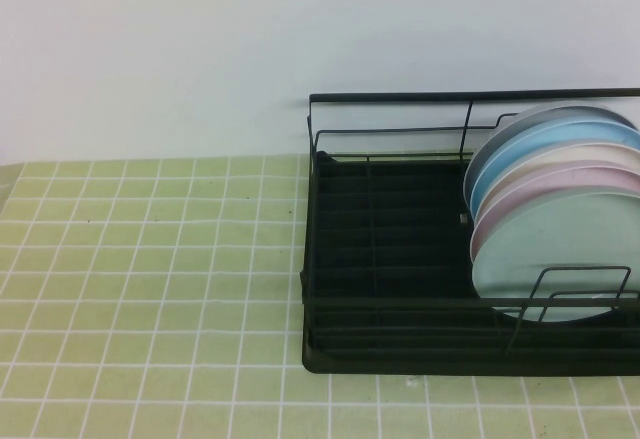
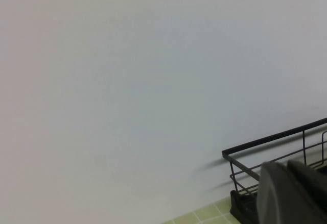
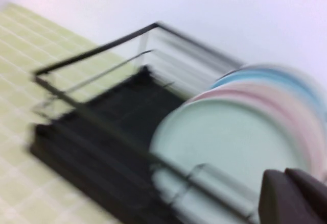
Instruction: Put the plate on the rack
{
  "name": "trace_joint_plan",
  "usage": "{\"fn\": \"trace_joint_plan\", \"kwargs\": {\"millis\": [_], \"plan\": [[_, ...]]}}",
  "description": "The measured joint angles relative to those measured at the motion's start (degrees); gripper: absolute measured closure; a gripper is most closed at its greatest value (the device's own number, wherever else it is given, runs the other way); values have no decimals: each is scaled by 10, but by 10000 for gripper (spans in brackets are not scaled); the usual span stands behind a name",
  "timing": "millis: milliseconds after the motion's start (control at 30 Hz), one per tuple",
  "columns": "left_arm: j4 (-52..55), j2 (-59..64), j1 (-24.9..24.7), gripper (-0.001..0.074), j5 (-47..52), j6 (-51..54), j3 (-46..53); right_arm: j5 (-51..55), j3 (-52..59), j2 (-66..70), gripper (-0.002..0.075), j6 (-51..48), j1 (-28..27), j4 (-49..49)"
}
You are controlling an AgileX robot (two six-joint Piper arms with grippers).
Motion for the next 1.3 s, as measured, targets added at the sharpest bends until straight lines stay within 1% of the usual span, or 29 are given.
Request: {"fn": "trace_joint_plan", "kwargs": {"millis": [67, 133, 200, 300, 367, 500, 567, 633, 700, 767, 867, 933, 1067, 1133, 1233, 1300], "plan": [[0, 0, 0, 735, 0, 0, 0, -16, 0, -21, 715, -8, 0, -11], [0, 0, 0, 735, -1, 0, 0, -36, 0, -44, 715, 0, 0, -42], [0, 0, 0, 735, -1, 0, 0, -47, 6, -65, 715, 44, -1, -82], [0, 0, 0, 735, 0, 0, 0, -88, 43, -88, 715, 154, -1, -135], [0, 0, 3, 735, -1, 0, 0, -112, 81, -98, 715, 254, -1, -197], [0, 0, 4, 735, -4, 0, 0, -166, 154, -135, 715, 459, -1, -371], [0, 0, 4, 735, -4, 0, 0, -200, 186, -155, 715, 551, -1, -413], [0, 0, 6, 735, -4, 0, 0, -226, 217, -174, 715, 593, -1, -420], [0, 0, 21, 735, -11, 0, 0, -240, 243, -181, 715, 597, -1, -420], [0, -7, 47, 735, -18, 0, 0, -227, 255, -179, 715, 598, -1, -420], [0, -8, 100, 735, -19, 0, 0, -171, 253, -179, 715, 596, -1, -437], [0, -11, 150, 735, -19, 0, 0, -131, 253, -179, 715, 596, -1, -437], [0, -12, 249, 735, -19, 0, 0, -126, 252, -179, 715, 596, -1, -429], [0, -12, 307, 735, -19, -3, 0, -127, 252, -179, 715, 596, -1, -428], [-6, -12, 361, 735, -35, -42, 0, -127, 252, -179, 715, 596, -1, -428], [-6, -12, 387, 735, -63, -67, 0, -127, 252, -180, 715, 596, -1, -428]]}}
